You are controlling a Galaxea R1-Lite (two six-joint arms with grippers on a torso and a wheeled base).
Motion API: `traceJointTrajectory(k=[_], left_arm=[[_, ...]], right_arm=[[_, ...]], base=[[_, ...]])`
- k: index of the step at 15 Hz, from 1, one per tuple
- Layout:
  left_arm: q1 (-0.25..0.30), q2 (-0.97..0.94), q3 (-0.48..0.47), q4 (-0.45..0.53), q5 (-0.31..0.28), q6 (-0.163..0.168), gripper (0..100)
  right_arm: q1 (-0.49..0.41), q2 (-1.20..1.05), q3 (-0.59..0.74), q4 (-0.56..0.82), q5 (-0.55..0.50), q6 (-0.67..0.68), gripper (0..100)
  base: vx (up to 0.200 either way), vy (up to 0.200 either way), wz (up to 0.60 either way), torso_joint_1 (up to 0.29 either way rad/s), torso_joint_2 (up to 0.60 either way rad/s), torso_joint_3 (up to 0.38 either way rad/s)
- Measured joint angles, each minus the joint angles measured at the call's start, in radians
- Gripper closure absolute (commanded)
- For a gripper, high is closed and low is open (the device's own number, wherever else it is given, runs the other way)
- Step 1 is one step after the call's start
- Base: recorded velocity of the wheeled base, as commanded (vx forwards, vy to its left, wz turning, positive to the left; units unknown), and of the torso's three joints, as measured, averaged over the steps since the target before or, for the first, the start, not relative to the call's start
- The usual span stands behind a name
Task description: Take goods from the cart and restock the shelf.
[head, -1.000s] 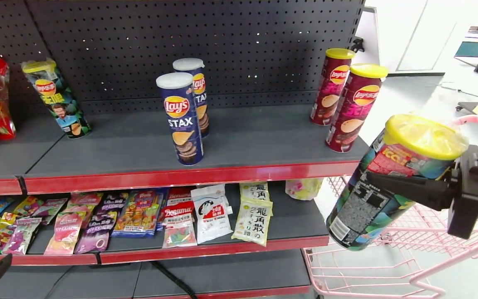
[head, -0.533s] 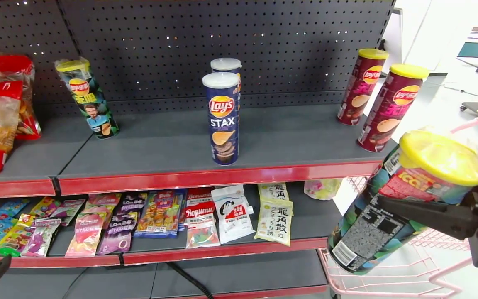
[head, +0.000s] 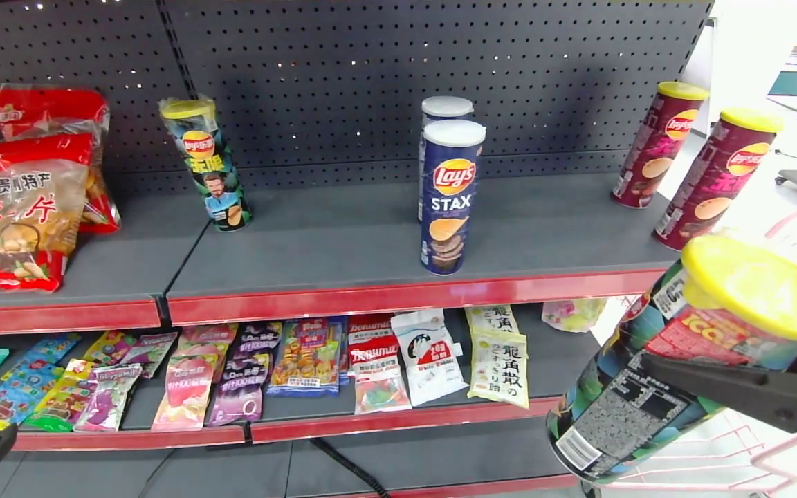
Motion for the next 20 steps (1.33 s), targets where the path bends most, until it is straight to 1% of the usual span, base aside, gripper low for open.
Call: traceJointTrajectory(k=[10,14,20], left_arm=[[0.000,0.002,0.003,0.000,0.000,0.000,0],[0.000,0.006,0.003,0.000,0.000,0.000,0],[0.000,0.007,0.003,0.000,0.000,0.002,0]], right_arm=[[0.003,-0.001,0.002,0.000,0.004,-0.002,100],[0.054,-0.002,0.007,0.000,-0.006,-0.008,100],[0.066,-0.002,0.007,0.000,-0.007,-0.008,100]], base=[[0.000,0.200,0.00,0.000,0.00,0.004],[0.000,0.200,0.00,0.001,0.00,0.002],[0.000,0.200,0.00,0.003,0.00,0.002]])
